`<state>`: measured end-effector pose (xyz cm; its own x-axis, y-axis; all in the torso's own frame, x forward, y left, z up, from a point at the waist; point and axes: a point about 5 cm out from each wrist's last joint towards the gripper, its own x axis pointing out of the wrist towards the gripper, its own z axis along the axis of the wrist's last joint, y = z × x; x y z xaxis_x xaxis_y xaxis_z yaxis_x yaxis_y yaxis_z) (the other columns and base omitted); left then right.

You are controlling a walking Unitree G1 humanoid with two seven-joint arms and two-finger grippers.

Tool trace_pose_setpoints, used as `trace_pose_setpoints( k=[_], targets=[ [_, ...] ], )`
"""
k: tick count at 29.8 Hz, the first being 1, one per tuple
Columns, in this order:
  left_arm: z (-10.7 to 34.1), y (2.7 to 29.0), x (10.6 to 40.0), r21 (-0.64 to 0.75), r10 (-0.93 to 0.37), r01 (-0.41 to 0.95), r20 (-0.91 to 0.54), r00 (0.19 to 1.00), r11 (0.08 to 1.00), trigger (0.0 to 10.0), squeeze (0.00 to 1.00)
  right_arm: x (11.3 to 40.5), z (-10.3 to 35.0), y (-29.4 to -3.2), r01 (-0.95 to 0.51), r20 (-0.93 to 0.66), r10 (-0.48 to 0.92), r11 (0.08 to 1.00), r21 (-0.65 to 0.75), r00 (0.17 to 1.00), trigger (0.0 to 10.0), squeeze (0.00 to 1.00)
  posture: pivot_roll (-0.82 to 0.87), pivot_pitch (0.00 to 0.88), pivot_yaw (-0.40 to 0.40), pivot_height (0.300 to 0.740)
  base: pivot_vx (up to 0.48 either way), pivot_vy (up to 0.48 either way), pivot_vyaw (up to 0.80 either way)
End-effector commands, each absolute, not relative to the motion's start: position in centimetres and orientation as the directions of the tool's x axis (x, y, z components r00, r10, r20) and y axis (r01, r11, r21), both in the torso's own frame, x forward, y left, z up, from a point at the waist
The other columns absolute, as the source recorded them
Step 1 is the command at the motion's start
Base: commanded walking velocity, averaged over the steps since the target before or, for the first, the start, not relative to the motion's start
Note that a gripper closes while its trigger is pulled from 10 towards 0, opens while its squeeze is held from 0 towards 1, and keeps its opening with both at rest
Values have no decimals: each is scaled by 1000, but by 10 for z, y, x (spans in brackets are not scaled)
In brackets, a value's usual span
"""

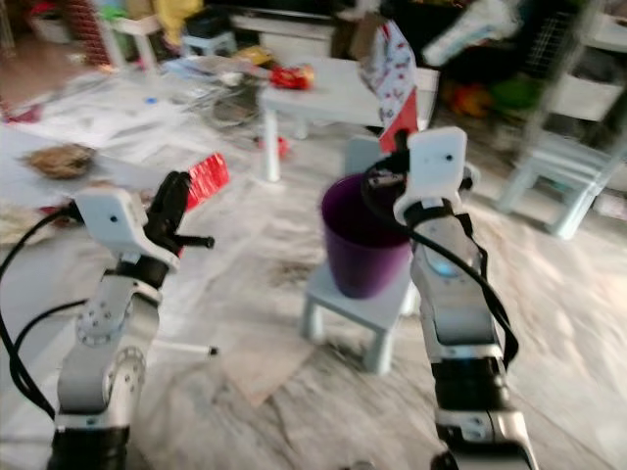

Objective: Picking trash to rubbish bin

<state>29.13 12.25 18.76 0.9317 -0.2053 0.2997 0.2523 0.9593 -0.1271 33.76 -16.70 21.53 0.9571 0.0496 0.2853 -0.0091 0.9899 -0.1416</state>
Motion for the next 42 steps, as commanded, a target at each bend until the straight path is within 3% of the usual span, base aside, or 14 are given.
trace_pose_setpoints(
  k=[1,16,24,42],
  targets=[
    [191,131,291,-121,-182,229,314,932,966,0,0,337,222,-160,-28,308,70,990,-138,949,10000,0,-53,37,12,740,0,0,-800],
    [192,130,292,-109,-189,234,319,929,966,0,0,336,221,-161,-26,304,68,990,-139,950,10000,0,-58,43,15,740,0,0,-800],
    [192,133,295,-84,-172,209,318,932,974,0,0,334,215,-160,-36,294,78,989,-143,953,10000,0,-59,45,17,740,143,0,0],
    [183,133,294,-76,-187,219,297,936,973,0,0,328,193,-151,-75,243,108,987,-144,964,10000,0,-56,52,29,740,477,0,0]
  ],
)
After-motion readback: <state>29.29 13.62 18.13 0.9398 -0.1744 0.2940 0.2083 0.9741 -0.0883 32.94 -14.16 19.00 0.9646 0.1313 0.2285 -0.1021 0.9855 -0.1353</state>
